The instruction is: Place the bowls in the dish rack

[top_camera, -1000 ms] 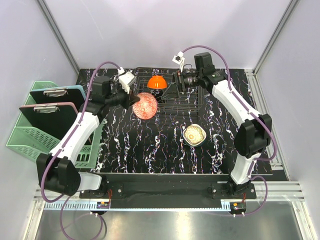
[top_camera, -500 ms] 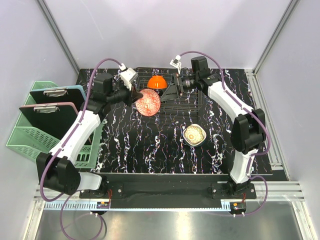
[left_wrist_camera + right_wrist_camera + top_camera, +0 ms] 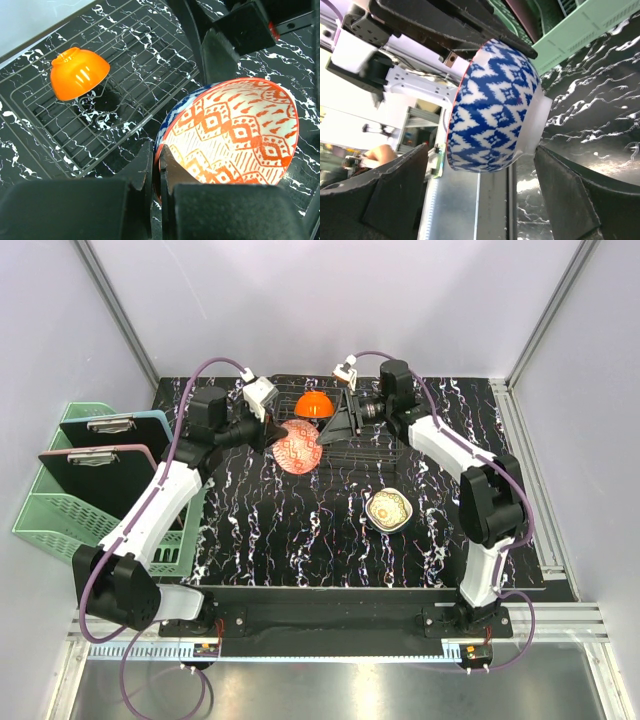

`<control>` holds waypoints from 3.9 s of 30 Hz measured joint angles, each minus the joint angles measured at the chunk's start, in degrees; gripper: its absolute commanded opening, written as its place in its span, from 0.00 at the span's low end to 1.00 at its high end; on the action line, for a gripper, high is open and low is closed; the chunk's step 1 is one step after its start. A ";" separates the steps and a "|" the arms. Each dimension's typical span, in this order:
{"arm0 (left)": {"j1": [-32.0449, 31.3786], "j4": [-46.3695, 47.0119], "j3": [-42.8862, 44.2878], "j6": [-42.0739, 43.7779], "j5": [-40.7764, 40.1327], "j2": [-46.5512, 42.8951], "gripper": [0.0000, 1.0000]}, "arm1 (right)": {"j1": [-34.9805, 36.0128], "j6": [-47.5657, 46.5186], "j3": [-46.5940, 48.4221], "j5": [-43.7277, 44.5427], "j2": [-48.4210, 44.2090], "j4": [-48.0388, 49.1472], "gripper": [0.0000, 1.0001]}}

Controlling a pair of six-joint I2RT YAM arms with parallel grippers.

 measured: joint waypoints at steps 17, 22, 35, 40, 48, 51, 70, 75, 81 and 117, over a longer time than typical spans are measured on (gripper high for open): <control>-0.52 0.02 0.00 -0.11 0.37 -0.02 0.00 | 1.68 22.05 -3.85 -1.46 3.96 26.18 0.75; -0.52 -0.02 0.00 -0.17 0.37 -0.09 0.00 | 1.57 22.53 -4.55 -1.07 3.96 26.51 0.41; -0.61 0.39 0.00 1.05 -0.35 -0.09 0.51 | 1.77 22.45 -5.27 -1.42 3.96 26.73 0.00; -0.66 0.26 -0.02 2.25 -1.55 -0.11 0.67 | 1.95 15.52 -4.57 -0.66 3.96 16.85 0.00; 1.70 -0.94 -1.75 3.93 -3.08 -2.08 0.98 | 1.90 -7.23 4.87 8.50 3.96 -13.03 0.00; 5.33 -1.33 -3.21 4.11 -2.62 -3.41 0.99 | 1.90 -15.91 11.08 14.78 3.96 -23.37 0.00; 15.30 -6.43 -15.28 6.16 0.63 -7.82 0.99 | 2.14 -57.24 39.23 59.25 9.97 -52.09 0.00; 15.85 -6.25 -16.70 6.23 1.14 -8.85 0.99 | 3.41 -63.28 39.74 63.56 14.14 -54.01 0.00; 16.17 -6.29 -18.49 6.25 1.53 -9.60 0.99 | 5.95 -67.25 40.17 64.67 17.99 -56.00 0.00; 19.12 -6.08 -20.61 6.23 3.54 -11.02 0.99 | 11.23 -74.40 47.23 64.74 25.00 -58.07 0.00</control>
